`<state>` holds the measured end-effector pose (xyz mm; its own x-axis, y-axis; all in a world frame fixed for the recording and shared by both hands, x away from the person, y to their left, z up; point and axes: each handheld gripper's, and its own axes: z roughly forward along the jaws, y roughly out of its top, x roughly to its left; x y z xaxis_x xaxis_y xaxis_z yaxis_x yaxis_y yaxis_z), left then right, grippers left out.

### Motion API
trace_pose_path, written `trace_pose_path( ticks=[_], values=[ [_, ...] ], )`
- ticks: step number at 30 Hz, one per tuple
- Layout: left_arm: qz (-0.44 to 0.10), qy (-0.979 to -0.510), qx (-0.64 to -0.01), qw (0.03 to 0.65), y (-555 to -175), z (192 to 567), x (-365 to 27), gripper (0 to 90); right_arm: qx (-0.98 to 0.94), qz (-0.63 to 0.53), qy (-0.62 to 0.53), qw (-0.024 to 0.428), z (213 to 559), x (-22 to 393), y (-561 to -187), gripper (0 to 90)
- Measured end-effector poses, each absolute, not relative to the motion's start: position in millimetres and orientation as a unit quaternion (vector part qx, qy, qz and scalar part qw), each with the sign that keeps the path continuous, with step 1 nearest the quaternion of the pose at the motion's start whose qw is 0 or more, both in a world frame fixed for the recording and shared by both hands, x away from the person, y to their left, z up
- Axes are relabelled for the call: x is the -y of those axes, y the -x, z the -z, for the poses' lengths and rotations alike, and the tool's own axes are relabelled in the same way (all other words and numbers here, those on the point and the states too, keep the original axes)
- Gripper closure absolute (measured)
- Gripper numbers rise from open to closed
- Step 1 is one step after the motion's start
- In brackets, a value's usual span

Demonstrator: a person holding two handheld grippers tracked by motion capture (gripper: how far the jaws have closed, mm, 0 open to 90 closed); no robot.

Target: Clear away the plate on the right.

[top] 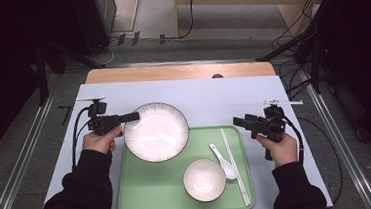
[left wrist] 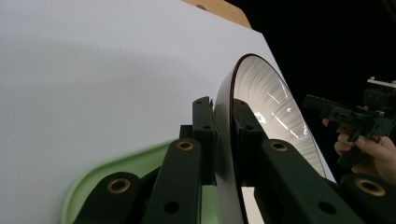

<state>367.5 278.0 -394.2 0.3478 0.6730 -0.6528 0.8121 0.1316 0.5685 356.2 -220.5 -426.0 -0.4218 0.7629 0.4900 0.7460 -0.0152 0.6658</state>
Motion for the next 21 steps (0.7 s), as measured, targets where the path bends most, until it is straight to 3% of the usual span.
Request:
trace_pose_path(
  ticks=[11,21],
  values=[
    [0.068,-0.655,-0.577,0.483,-347,414,-302,83.8,-0.728,-0.429,-0.53,0.075,432,234,-339,29.5],
    [0.064,-0.67,-0.578,0.461,-339,431,-301,83.6,-0.732,-0.434,-0.52,0.076,440,249,-325,28.5]
  ],
)
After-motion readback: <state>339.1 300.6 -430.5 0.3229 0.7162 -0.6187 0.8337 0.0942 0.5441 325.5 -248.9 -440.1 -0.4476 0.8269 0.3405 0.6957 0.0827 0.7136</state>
